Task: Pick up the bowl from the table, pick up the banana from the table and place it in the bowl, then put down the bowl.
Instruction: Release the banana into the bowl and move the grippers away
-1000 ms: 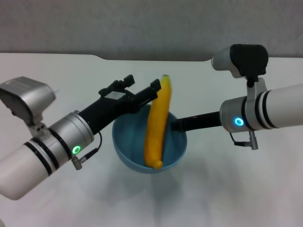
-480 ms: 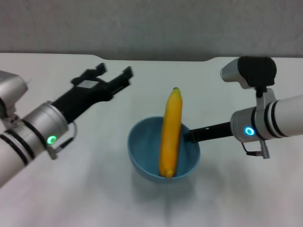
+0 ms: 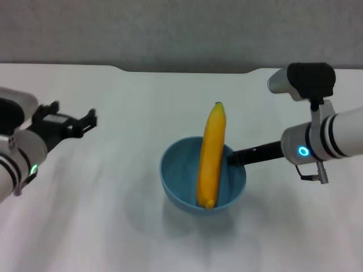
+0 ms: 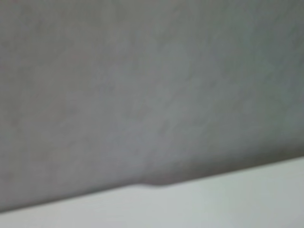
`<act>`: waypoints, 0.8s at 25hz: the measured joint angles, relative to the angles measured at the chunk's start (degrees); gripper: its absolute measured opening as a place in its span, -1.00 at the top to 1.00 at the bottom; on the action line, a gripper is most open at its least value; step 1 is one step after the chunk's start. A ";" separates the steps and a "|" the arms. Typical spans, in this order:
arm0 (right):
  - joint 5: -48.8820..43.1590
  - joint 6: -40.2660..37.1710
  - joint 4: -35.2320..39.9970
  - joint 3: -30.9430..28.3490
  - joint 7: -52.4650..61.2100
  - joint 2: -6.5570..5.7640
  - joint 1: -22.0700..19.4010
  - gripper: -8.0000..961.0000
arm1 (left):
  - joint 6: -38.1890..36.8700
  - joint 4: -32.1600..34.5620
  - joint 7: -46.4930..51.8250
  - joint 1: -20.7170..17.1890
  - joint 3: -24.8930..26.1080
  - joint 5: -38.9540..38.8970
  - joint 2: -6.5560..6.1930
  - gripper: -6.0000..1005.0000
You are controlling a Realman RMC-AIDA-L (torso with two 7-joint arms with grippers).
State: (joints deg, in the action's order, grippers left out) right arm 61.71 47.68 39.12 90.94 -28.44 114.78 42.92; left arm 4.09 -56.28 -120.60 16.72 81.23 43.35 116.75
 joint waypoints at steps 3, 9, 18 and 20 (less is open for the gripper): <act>-0.61 0.41 -1.49 -0.36 0.17 -0.01 1.44 0.70 | -5.62 -0.08 -0.04 -0.02 -0.97 -0.02 0.09 -0.76; -3.05 1.47 -6.47 -0.29 1.47 0.00 4.41 0.70 | -7.20 1.56 0.67 -0.30 -1.08 -0.52 0.20 -0.76; -3.09 1.67 -7.21 0.15 1.52 0.17 4.41 0.69 | -7.03 1.91 2.09 -0.72 -1.00 -0.52 0.24 -0.77; -3.09 1.67 -7.22 0.12 1.53 0.18 4.36 0.68 | -6.61 2.12 2.11 -0.72 -1.01 -0.52 0.24 -0.77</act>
State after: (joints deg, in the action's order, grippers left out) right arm 58.62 49.34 31.90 91.07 -26.91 114.96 47.28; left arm -2.52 -54.16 -118.49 16.00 80.23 42.82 116.98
